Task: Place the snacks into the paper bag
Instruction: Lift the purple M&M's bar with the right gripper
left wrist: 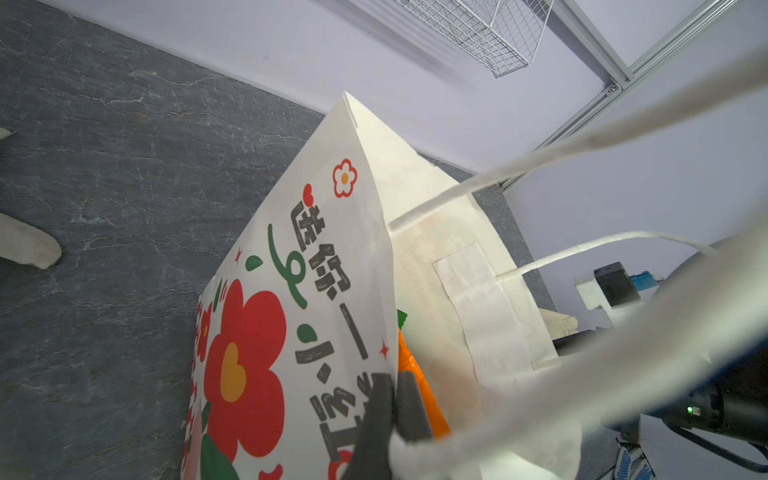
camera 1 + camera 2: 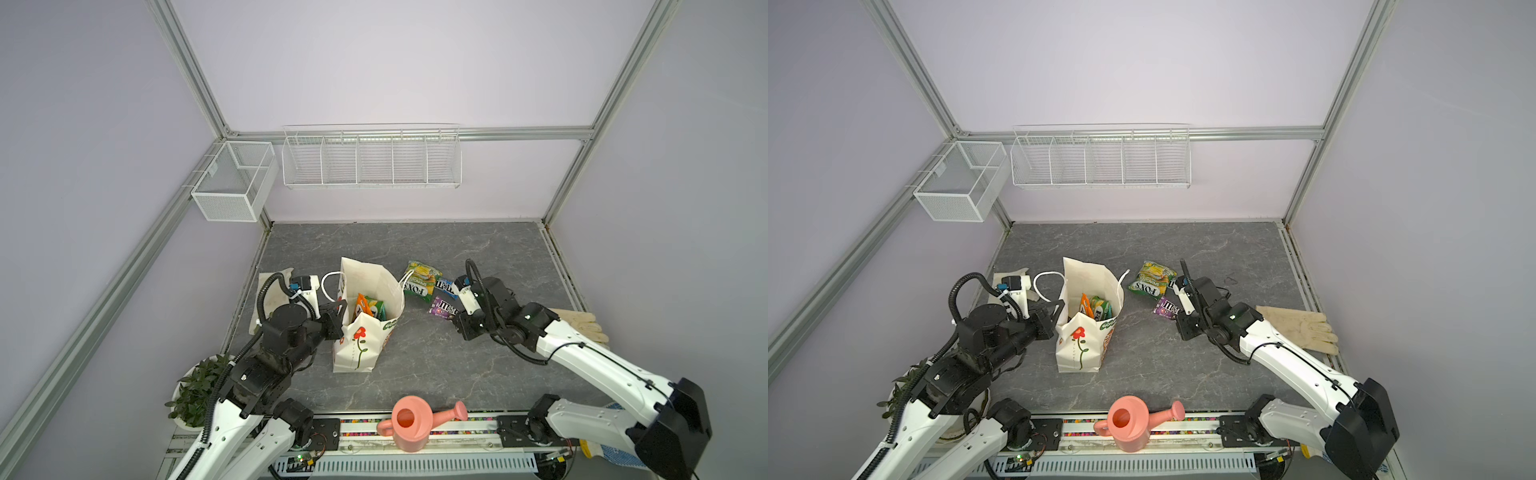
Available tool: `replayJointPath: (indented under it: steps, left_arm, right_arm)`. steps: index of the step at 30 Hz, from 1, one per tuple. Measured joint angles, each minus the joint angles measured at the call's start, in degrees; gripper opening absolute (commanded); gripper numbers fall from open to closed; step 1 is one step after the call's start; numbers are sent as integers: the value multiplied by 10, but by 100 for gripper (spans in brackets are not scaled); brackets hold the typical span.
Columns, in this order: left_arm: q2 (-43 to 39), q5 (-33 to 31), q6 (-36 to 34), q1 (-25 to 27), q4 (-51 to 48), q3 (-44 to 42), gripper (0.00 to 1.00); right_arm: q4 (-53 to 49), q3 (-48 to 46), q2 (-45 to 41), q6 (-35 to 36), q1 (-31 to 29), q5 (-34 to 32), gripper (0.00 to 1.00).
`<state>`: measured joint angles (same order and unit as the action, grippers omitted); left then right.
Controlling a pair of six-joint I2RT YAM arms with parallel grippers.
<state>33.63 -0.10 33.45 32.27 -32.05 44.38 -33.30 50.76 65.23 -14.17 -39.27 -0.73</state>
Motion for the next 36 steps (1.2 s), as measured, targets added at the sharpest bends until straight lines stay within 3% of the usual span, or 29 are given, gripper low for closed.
replayJointPath:
  steps: [18,36]
  left_arm:
    - [0,1,0,0,0,0,0]
    - [1,2,4,0,0,0,0]
  right_arm:
    - [-25,41,-87,-1,0,10,18]
    - [-33,82,-111,0,-8,43,15]
